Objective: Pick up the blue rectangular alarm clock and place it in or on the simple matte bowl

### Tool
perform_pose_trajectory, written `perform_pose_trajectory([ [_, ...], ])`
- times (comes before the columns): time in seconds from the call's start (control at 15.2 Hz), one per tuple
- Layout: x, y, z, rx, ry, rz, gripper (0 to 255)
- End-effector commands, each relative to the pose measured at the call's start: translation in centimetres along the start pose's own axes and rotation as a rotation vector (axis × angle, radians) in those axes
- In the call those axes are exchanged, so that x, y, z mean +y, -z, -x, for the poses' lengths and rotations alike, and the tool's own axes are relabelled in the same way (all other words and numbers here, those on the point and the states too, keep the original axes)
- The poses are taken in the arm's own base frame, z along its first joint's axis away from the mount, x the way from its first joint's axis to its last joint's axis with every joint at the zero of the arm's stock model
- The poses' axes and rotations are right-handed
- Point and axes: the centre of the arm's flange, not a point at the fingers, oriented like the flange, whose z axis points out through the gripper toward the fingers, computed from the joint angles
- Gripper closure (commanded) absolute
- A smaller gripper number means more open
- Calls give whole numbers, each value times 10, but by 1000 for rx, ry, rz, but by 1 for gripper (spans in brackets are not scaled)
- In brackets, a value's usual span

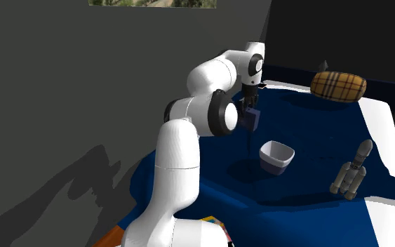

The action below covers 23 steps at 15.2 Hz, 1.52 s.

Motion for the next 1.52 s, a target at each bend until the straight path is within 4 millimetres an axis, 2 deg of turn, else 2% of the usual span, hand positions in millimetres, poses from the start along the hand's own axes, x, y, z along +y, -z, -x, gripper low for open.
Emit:
perform_pose_trajectory([
  [0.0,5,2,25,0,1,0,255],
  [0.73,36,16,170,0,1,0,255],
  [1.45,37,-42,169,0,1,0,255],
])
